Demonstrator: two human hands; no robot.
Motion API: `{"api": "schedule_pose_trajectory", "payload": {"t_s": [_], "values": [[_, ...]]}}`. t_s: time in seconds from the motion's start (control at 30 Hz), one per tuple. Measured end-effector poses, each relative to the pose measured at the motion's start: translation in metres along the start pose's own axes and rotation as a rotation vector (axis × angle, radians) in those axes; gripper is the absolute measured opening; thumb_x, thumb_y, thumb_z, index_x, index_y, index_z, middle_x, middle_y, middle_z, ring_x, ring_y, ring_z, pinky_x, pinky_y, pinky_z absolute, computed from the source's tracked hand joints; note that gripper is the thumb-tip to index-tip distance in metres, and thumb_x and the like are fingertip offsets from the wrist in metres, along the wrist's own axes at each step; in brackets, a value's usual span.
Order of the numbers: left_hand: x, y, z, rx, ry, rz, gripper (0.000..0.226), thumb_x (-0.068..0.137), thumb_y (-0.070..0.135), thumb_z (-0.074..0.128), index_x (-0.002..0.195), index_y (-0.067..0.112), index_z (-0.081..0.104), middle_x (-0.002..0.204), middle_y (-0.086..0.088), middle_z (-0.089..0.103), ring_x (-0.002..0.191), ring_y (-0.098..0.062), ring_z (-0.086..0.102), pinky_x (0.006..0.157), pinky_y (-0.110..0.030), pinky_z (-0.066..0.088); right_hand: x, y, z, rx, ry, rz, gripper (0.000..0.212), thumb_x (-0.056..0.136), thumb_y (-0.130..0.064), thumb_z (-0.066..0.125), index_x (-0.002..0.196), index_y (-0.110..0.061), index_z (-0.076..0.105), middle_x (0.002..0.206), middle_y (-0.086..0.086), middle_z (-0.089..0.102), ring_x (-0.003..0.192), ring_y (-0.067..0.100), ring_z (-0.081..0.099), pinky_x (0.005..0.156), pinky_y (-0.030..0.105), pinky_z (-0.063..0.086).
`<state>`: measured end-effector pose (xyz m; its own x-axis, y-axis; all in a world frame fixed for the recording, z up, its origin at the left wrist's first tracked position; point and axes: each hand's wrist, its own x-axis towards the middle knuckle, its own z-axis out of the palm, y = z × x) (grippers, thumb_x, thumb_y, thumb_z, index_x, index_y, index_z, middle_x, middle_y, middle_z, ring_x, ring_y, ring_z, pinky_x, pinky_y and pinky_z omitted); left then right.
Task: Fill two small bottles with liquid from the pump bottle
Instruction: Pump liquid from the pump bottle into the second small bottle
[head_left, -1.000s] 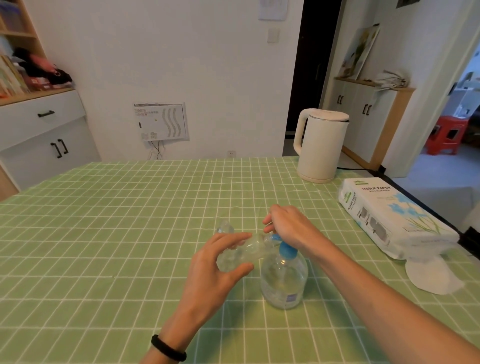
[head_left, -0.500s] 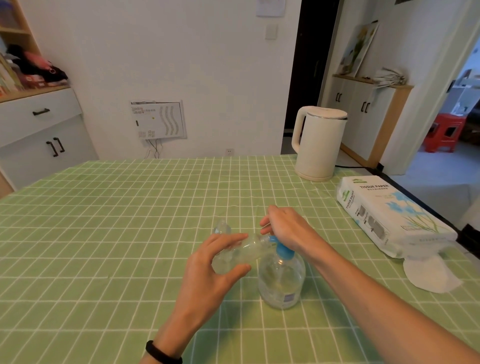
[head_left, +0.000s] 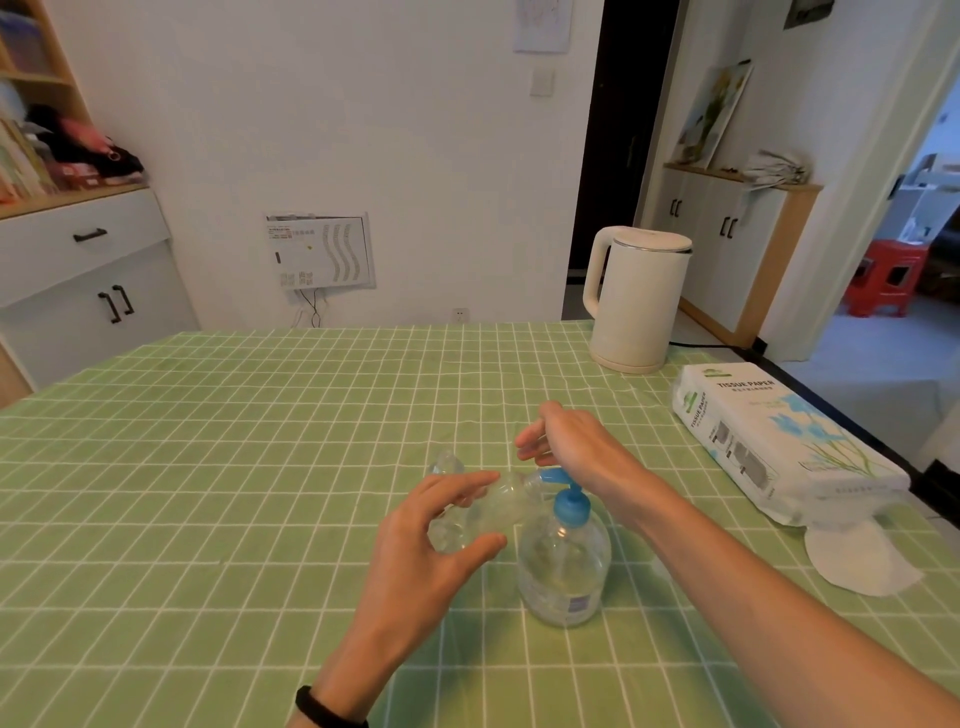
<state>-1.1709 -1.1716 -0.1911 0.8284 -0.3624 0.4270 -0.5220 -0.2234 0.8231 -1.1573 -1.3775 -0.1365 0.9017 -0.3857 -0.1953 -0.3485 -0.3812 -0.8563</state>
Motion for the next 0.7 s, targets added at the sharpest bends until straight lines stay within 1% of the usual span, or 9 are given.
{"api": "schedule_pose_trajectory", "payload": {"t_s": [0.07,0.13,0.27,0.4,0.47,0.6,0.7], "values": [[0.0,0.0,-0.001,-0.004,-0.003,0.002,0.055,0.076,0.013,0.092,0.121,0.039,0.074,0.11,0.017,0.075,0.11,-0.005,0.066,0.091,-0.005,0.043,0.0,0.002,0.001,0.013,0.003,0.0,0.057,0.112,-0.037,0.028,0.098,-0.017,0.079,0.101,-0.001,0.08,0.099,0.011,0.07,0.077,0.026,0.046],[0.0,0.0,0.0,-0.004,-0.006,0.0,0.054,0.077,0.014,0.092,0.121,0.039,0.074,0.11,0.017,0.075,0.11,-0.005,0.066,0.091,-0.005,0.043,0.0,0.003,0.001,0.009,0.014,0.003,0.058,0.112,-0.038,0.028,0.097,-0.016,0.079,0.097,0.0,0.082,0.097,0.012,0.072,0.076,0.025,0.046],[-0.001,-0.004,0.001,0.002,-0.007,-0.011,0.054,0.076,0.014,0.092,0.121,0.037,0.075,0.111,0.017,0.075,0.111,-0.002,0.067,0.092,-0.005,0.043,0.001,0.011,0.005,-0.002,0.004,0.031,0.057,0.111,-0.038,0.029,0.099,-0.015,0.079,0.095,0.0,0.082,0.096,0.012,0.073,0.08,0.029,0.048],[-0.002,-0.006,0.003,0.011,-0.019,-0.027,0.055,0.076,0.015,0.092,0.122,0.038,0.074,0.111,0.017,0.075,0.111,-0.003,0.067,0.093,-0.005,0.043,-0.001,0.012,0.008,-0.006,0.019,0.032,0.056,0.11,-0.037,0.029,0.099,-0.015,0.079,0.095,0.0,0.082,0.098,0.014,0.073,0.094,0.037,0.052],[-0.002,-0.006,0.003,0.01,-0.014,-0.024,0.055,0.076,0.015,0.093,0.122,0.038,0.074,0.111,0.017,0.075,0.111,-0.003,0.067,0.093,-0.005,0.043,-0.003,0.011,0.008,-0.017,0.029,0.023,0.056,0.111,-0.037,0.029,0.1,-0.014,0.079,0.096,0.0,0.082,0.1,0.015,0.073,0.098,0.038,0.051],[-0.002,-0.004,0.003,0.01,-0.019,-0.029,0.055,0.076,0.015,0.093,0.122,0.037,0.074,0.111,0.017,0.075,0.11,-0.004,0.067,0.093,-0.005,0.042,-0.006,0.006,0.005,-0.032,0.031,0.022,0.056,0.111,-0.038,0.029,0.099,-0.014,0.078,0.099,0.0,0.081,0.103,0.016,0.072,0.1,0.039,0.05],[-0.002,-0.002,0.002,-0.004,-0.012,-0.032,0.054,0.076,0.014,0.093,0.122,0.038,0.074,0.11,0.016,0.075,0.11,-0.006,0.067,0.092,-0.006,0.043,-0.006,-0.002,0.0,-0.056,0.038,0.015,0.055,0.111,-0.039,0.029,0.099,-0.016,0.078,0.101,-0.002,0.08,0.1,0.012,0.069,0.093,0.038,0.049]]}}
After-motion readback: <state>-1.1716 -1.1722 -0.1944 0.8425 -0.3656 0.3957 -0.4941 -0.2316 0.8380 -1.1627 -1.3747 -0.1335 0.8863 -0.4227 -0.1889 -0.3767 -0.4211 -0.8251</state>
